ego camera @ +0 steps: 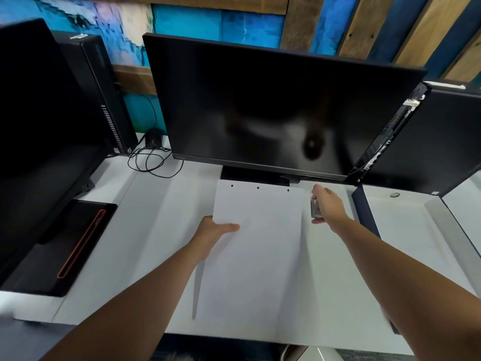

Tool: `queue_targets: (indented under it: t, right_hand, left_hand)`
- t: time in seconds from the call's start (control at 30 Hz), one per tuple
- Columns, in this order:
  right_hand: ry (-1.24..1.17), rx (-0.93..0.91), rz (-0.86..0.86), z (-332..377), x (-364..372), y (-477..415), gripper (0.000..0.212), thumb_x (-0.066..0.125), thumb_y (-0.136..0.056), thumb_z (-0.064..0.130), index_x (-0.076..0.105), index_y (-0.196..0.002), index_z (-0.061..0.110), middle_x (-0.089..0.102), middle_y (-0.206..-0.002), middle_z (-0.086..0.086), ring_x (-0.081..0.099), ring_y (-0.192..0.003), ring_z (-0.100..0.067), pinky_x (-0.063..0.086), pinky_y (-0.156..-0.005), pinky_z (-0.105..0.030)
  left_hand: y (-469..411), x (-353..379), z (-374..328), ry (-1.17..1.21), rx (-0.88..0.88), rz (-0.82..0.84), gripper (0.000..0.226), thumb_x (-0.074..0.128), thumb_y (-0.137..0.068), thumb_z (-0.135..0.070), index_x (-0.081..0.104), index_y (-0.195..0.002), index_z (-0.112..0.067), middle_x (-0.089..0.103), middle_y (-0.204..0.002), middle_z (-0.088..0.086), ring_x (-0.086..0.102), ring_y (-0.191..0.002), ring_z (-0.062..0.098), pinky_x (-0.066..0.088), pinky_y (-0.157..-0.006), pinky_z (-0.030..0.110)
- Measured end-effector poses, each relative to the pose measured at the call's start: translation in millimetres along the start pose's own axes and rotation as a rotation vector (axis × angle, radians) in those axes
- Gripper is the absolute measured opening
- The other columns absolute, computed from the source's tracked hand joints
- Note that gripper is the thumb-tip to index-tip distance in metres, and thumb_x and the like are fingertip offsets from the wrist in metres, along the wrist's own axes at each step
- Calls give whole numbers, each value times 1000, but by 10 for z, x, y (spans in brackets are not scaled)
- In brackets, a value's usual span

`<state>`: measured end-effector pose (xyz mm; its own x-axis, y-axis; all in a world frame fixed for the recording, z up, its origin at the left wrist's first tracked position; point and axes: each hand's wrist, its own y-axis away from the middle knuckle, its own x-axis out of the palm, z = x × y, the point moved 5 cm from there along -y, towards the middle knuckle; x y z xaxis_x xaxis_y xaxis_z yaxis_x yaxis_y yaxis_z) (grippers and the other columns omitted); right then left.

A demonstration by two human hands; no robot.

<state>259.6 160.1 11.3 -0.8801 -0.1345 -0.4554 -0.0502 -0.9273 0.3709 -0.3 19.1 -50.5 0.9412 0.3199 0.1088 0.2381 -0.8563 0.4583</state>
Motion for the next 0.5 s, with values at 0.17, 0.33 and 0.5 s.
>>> queue_targets:
  t: [0.17, 0.33, 0.5]
  right_hand:
    - [215, 97, 127, -483, 37, 27, 22, 47, -84, 23, 45, -95, 4, 50, -72, -10, 51, -61, -23, 54, -59, -33]
    - [533, 76, 74, -748, 47, 79, 45, 62, -83, 38, 44, -107, 4, 57, -101, -14, 62, -76, -32, 50, -62, -34]
    - [667, 101, -3, -895, 12, 112, 61, 68, -77, 48, 43, -114, 6, 54, -110, -13, 64, -87, -32, 43, -56, -29]
  left_hand:
    - [-16, 20, -6, -9, -4, -10, 22, 79, -72, -6, 72, -90, -15, 74, -93, 2, 70, -87, 20, 53, -77, 29]
    - [-38, 25, -8, -11, 5, 5, 25, 80, -71, -6, 72, -94, -15, 74, -99, 5, 70, -93, 23, 53, -81, 32]
    - [-21, 16, -51, -6, 19, 6, 24, 79, -72, -5, 72, -92, -16, 74, -97, 4, 70, -92, 22, 53, -77, 29]
